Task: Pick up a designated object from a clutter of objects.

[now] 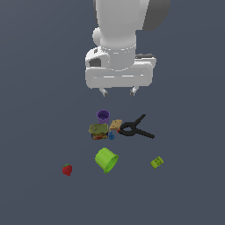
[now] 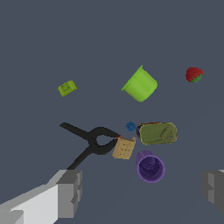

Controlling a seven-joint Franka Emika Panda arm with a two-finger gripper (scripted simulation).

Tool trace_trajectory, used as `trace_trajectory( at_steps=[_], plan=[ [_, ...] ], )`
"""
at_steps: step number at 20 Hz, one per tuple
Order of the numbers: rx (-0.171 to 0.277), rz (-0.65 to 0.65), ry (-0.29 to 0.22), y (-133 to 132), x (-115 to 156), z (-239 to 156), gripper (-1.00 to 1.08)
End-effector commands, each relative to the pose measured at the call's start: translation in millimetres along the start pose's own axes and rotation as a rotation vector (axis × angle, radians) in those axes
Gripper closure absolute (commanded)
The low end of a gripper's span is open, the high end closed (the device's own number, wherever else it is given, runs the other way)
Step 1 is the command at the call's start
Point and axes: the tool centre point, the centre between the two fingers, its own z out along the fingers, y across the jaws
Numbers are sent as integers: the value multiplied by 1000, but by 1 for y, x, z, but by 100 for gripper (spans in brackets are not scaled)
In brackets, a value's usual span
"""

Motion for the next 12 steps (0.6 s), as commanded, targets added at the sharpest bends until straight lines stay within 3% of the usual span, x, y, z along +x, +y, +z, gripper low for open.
trace_trajectory(
  at_steps=[1, 12],
  plan=[
    [-1, -5, -1, 0, 1, 2, -92],
    [-16, -127, -9, 11, 10, 52, -92]
  ],
)
